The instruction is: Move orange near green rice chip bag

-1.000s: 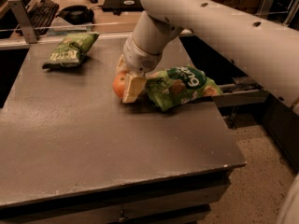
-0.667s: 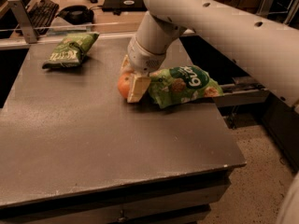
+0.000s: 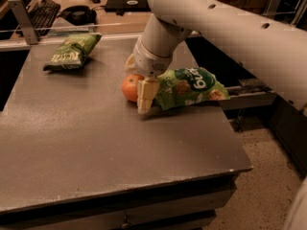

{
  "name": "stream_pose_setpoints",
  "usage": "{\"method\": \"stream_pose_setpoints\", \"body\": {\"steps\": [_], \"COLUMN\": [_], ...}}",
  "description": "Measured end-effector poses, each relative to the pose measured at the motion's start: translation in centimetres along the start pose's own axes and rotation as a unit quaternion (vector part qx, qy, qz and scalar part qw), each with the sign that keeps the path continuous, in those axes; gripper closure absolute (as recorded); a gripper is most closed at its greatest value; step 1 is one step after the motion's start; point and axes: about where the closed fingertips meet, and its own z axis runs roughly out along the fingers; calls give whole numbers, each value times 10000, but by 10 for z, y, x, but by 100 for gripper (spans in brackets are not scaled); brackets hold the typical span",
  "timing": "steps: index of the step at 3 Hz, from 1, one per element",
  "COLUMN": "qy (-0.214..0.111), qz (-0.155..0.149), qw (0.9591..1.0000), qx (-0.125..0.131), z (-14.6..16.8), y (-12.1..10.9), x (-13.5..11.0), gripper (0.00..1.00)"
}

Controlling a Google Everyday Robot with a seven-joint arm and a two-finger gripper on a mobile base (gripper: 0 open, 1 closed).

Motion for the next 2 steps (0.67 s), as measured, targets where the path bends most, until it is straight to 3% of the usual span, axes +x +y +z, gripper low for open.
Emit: {"method": "stream_pose_setpoints", "body": {"steps": [1, 2], "qy": [-6, -332], "qz": [27, 177], "qw": [10000, 9991], "qx": [40, 189], "z": [-5, -19], "y": [1, 3], "x": [3, 11], "gripper": [0, 0]}}
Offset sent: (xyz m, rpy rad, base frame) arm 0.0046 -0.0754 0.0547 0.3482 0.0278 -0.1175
